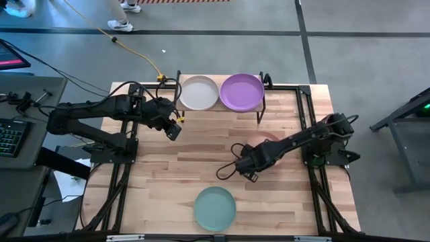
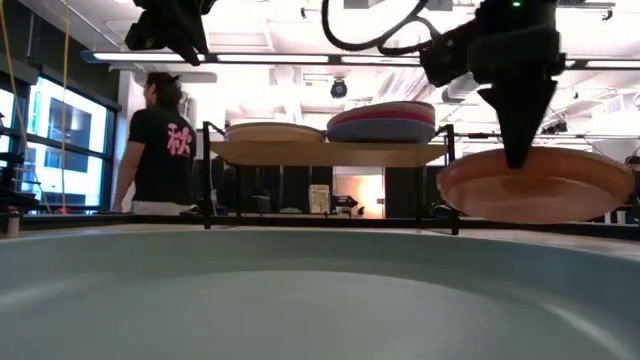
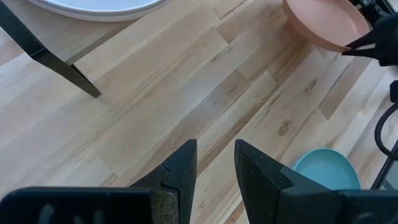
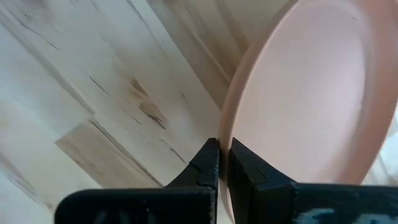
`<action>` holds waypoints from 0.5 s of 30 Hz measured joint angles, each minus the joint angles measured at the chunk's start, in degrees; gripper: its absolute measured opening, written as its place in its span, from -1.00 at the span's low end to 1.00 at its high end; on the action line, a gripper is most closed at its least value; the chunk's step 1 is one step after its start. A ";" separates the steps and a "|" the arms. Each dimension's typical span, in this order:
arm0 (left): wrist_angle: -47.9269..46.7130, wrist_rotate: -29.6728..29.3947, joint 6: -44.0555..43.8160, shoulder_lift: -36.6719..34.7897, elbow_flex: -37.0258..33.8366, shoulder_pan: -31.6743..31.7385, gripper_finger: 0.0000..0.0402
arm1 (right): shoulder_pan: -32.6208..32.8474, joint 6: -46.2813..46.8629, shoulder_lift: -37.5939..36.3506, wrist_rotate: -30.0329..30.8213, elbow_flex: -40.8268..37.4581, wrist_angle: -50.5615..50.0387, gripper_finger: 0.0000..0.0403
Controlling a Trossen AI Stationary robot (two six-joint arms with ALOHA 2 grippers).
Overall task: Place and stack plates onto a shelf
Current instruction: Stack the orange plate on the white plate on the shelf
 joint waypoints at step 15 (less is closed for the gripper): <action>-0.82 0.57 -0.04 -0.01 0.00 -0.02 -0.52 | -1.72 -12.04 -0.02 -3.45 16.75 -2.47 -1.00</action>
